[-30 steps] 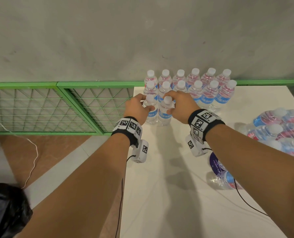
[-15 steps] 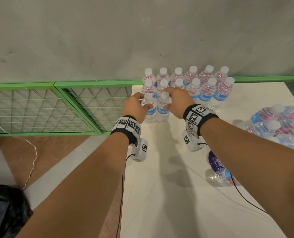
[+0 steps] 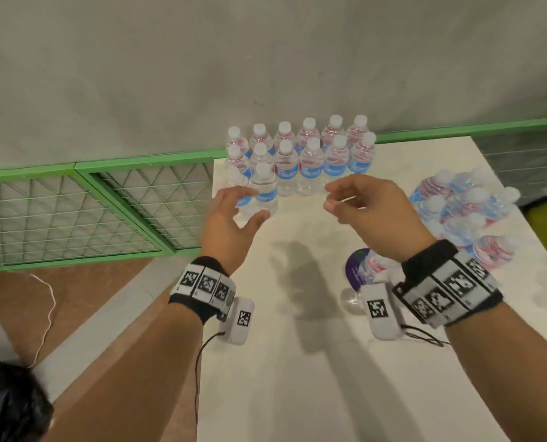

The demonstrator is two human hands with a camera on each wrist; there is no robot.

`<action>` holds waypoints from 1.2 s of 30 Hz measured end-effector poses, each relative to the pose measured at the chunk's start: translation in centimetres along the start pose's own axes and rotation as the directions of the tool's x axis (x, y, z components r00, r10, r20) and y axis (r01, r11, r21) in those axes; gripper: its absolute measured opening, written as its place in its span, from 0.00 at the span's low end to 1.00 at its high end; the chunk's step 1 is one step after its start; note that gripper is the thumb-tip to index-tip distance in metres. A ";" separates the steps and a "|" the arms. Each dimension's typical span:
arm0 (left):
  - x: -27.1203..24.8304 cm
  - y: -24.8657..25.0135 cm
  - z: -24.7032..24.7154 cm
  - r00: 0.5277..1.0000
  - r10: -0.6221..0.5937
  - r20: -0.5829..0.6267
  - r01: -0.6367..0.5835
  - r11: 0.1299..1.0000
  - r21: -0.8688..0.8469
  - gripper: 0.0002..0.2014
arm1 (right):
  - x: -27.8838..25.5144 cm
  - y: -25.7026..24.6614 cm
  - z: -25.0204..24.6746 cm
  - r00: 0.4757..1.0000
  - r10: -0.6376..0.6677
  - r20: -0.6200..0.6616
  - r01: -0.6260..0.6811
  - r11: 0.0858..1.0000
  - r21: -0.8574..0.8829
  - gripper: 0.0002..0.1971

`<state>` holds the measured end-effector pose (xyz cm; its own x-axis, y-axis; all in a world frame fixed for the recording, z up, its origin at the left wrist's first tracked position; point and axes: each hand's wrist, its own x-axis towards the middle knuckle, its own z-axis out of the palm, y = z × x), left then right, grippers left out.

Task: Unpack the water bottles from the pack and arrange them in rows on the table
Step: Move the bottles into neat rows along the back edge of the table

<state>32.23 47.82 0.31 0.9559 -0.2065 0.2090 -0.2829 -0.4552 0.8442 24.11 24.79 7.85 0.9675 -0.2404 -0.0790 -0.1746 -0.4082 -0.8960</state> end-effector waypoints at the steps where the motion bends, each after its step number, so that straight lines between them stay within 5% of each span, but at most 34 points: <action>1: -2.0 1.3 0.7 0.999 0.027 0.040 -0.027 1.000 -0.014 0.14 | -2.4 0.1 -1.4 1.000 0.011 0.021 -0.011 1.000 0.023 0.09; 4: -8.0 5.5 3.5 0.974 0.093 0.205 -0.076 0.993 -0.090 0.10 | -9.6 1.2 -5.6 0.992 0.034 0.121 -0.038 0.999 0.030 0.09; 9: -14.8 10.4 10.7 0.883 0.164 0.439 -0.124 0.985 -0.119 0.14 | -16.2 6.7 -13.0 0.960 0.219 0.177 -0.176 0.957 -0.230 0.08; 12: -16.7 11.7 15.2 0.937 0.106 0.334 -0.118 0.993 0.015 0.27 | -17.1 11.6 -17.1 0.939 0.327 0.111 -0.261 0.883 -0.391 0.11; 16: -15.7 12.3 19.5 0.982 -0.069 0.175 0.048 0.991 0.121 0.38 | -14.8 17.4 -20.7 0.948 0.312 -0.066 -0.302 0.812 -0.499 0.28; 20: -14.5 12.7 22.0 0.980 -0.163 0.111 0.137 0.967 0.215 0.26 | -10.1 19.1 -22.1 0.964 0.220 -0.150 -0.262 0.885 -0.385 0.39; 22: -14.1 12.8 22.4 0.976 -0.200 0.089 0.183 0.968 0.169 0.22 | -8.0 19.1 -22.0 0.978 0.162 -0.133 -0.197 0.923 -0.330 0.40; 27: -13.9 13.0 21.4 0.927 -0.371 0.063 0.373 0.927 -0.038 0.17 | -6.2 19.8 -21.2 0.988 0.145 -0.047 -0.153 0.936 -0.317 0.18; 36: -16.2 11.5 18.1 0.894 -0.415 0.167 0.427 0.903 -0.042 0.21 | -11.8 18.2 -17.0 0.966 0.109 0.236 -0.040 0.959 -0.279 0.21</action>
<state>12.10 30.28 -2.27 0.9590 -0.1408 -0.2458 0.1556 -0.4631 0.8725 6.40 5.20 -0.08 0.9583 -0.0689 -0.2775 -0.2578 -0.6279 -0.7344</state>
